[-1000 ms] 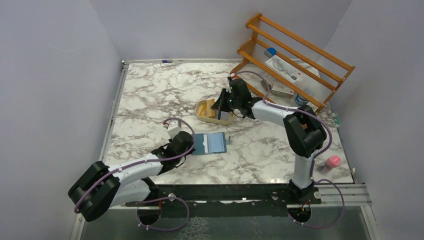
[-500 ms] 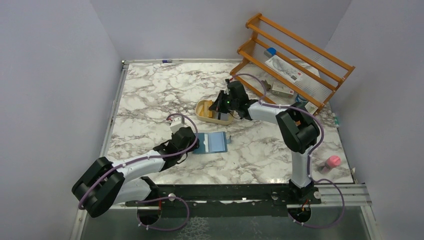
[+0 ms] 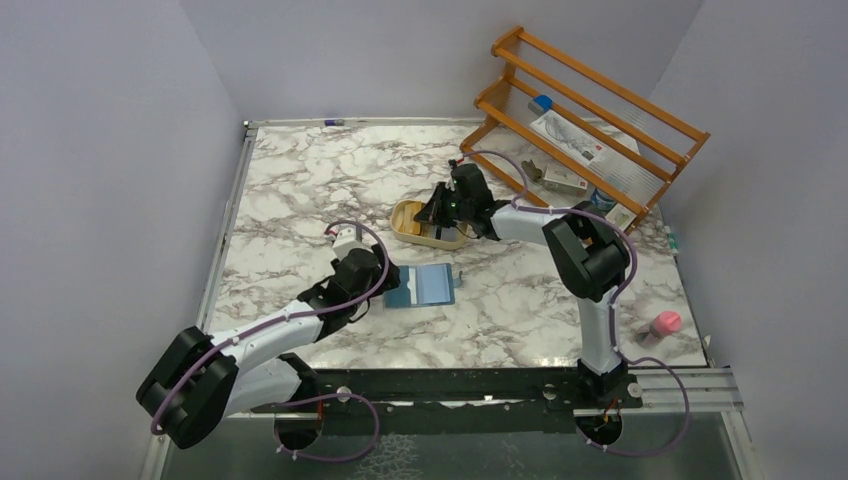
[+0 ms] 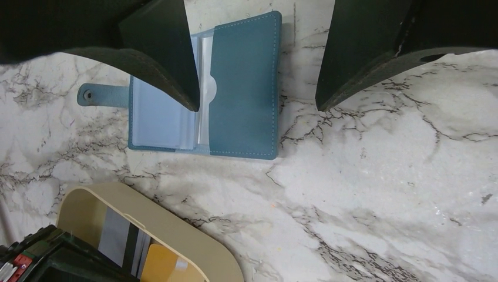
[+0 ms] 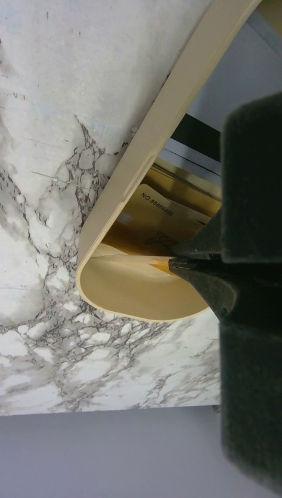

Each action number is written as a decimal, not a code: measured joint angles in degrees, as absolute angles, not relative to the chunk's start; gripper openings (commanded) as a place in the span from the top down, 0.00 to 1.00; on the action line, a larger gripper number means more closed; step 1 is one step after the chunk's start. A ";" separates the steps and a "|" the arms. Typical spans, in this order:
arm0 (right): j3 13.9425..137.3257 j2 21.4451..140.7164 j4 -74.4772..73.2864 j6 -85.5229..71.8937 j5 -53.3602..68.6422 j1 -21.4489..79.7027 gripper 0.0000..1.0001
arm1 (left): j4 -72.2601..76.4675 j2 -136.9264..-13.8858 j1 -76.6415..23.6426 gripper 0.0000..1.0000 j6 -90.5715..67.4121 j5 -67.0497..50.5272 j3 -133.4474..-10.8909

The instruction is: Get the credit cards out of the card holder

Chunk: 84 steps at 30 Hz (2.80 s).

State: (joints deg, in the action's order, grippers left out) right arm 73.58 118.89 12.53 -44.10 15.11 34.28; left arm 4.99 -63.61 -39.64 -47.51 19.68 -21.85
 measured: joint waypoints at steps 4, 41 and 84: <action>73.67 119.37 12.95 -44.53 15.29 34.28 0.99 | 4.03 -62.22 -38.30 0.25 -47.11 19.53 -21.85; 79.68 120.53 6.35 -39.16 12.84 34.44 0.45 | 1.32 -59.55 -35.68 0.24 -46.19 18.15 -21.74; 86.08 122.67 -5.96 -33.82 6.66 35.62 0.45 | 1.58 -61.65 -35.68 0.24 -46.19 17.15 -21.61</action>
State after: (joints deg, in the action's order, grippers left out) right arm 86.08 122.67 -5.96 -33.82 6.66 35.62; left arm 1.58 -61.65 -35.68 -46.19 17.15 -21.61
